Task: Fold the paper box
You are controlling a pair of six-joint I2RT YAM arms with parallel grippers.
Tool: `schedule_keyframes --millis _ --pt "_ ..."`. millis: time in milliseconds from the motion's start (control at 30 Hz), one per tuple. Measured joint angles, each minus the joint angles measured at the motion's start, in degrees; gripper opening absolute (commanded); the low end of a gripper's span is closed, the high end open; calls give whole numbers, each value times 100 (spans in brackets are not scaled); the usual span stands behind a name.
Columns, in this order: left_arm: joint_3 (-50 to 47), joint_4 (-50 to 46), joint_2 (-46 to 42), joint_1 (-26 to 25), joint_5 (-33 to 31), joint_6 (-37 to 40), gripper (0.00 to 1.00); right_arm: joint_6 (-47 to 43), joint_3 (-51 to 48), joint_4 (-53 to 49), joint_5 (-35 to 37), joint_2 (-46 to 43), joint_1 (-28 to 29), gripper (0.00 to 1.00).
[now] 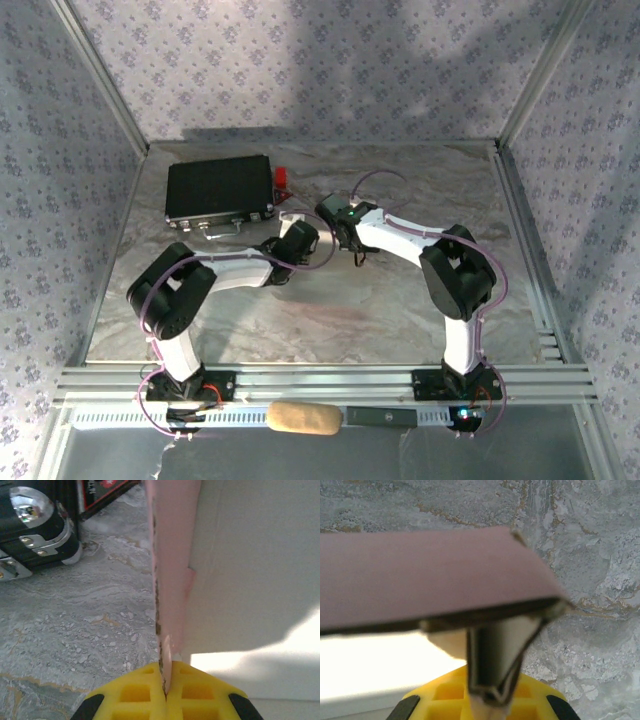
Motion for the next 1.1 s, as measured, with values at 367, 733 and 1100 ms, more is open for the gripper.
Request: schedule_keyframes --millis 367,733,1100 --pt "-240 -68 -166 -37 63 -26 42 4 -35 133 -7 0 -52 0" --pt "-315 -81 -883 608 1163 599 45 -4 -33 131 -22 0 -52 0" --pt "-35 -212 -601 673 1580 870 38 -15 -26 131 -63 0 -70 0"
